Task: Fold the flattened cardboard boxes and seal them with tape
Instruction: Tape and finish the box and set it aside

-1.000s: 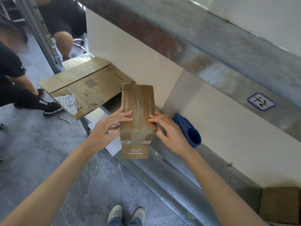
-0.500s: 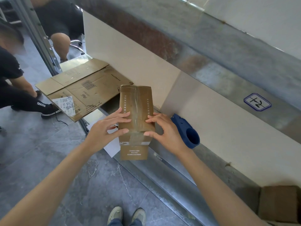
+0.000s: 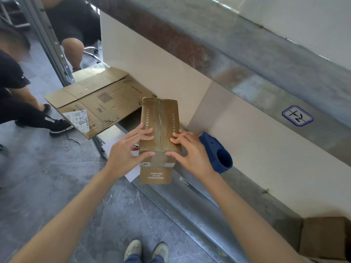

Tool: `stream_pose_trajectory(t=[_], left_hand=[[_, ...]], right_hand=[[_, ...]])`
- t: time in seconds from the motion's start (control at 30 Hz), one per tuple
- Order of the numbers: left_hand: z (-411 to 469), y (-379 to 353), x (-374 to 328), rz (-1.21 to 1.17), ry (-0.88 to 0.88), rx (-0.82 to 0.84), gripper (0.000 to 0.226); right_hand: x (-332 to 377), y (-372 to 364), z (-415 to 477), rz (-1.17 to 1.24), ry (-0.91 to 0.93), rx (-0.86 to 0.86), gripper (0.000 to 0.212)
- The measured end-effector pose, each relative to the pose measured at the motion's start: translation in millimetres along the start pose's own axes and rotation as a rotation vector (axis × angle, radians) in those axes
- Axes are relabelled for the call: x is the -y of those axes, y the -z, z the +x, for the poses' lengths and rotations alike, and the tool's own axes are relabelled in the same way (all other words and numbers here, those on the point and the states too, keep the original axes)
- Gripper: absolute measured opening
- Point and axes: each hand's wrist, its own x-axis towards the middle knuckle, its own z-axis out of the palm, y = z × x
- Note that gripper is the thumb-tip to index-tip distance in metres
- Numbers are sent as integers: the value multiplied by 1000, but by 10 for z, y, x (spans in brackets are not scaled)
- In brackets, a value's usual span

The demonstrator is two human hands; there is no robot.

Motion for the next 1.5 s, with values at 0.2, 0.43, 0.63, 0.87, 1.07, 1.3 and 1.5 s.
stream_pose_trajectory(t=[0.2, 0.43, 0.63, 0.87, 1.07, 1.3, 1.5], left_hand=[[-16, -36, 11, -5, 18, -29, 46], [-48, -104, -51, 24, 59, -83, 43], [-36, -104, -91, 4, 118, -43, 42], [136, 301, -13, -44, 154, 285, 62], [155, 280, -35, 32, 121, 253, 61], [127, 229, -177, 258, 7, 269, 70], [100, -28, -231, 321, -98, 195, 59]], right_hand=[[17, -48, 7, -84, 0, -18, 52], [72, -125, 17, -169, -11, -87, 55], [122, -89, 53, -133, -73, -28, 56], [-195, 294, 142, 31, -30, 341, 58], [-178, 214, 133, 72, -26, 262, 49], [-222, 318, 54, 181, -112, 260, 51], [-355, 483, -18, 133, -166, 141, 51]])
